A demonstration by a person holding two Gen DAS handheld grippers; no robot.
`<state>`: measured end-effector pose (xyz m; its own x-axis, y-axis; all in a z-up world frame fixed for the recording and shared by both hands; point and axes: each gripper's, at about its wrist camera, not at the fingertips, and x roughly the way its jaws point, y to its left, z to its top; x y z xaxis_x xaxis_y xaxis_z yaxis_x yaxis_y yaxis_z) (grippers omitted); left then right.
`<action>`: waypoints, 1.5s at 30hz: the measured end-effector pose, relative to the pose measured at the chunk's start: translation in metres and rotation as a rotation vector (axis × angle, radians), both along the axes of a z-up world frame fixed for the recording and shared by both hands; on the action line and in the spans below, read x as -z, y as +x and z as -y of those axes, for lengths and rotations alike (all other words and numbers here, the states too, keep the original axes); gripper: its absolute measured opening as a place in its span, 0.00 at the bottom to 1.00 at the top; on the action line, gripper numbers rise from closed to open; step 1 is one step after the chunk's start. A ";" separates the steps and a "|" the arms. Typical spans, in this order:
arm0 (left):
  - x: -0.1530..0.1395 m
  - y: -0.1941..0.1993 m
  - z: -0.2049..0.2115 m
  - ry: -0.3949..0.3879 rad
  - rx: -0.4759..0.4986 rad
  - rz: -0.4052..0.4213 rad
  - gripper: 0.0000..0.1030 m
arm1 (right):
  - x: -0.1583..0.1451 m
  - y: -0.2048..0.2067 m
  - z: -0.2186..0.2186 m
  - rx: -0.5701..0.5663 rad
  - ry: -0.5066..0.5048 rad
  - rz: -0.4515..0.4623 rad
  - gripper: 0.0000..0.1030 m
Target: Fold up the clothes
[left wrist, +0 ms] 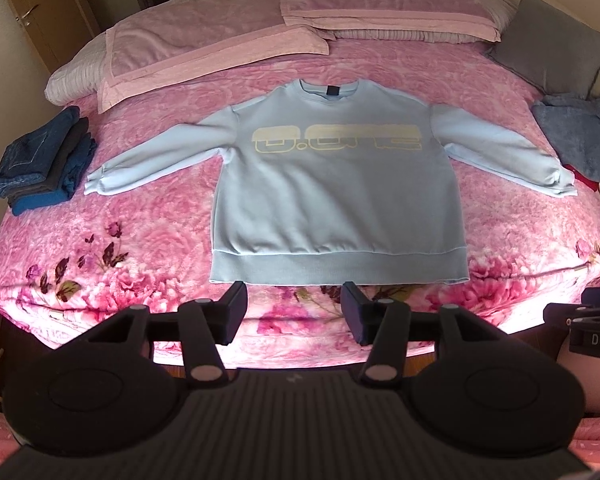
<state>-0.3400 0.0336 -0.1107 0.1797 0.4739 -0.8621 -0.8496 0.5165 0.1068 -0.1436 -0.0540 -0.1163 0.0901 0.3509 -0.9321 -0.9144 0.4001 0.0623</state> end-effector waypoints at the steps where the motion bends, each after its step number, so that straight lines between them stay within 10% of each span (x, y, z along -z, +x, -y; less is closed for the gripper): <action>1: 0.000 -0.001 0.000 -0.001 -0.006 -0.001 0.46 | 0.000 -0.001 0.000 -0.006 0.001 0.002 0.51; 45: -0.010 0.019 0.021 0.059 -0.049 0.081 0.47 | -0.014 0.029 0.012 -0.045 0.108 0.009 0.51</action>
<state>-0.3215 0.0131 -0.1002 0.2231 0.5335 -0.8158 -0.8810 0.4686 0.0656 -0.1147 -0.0665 -0.1019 0.0802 0.4529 -0.8880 -0.9320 0.3500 0.0944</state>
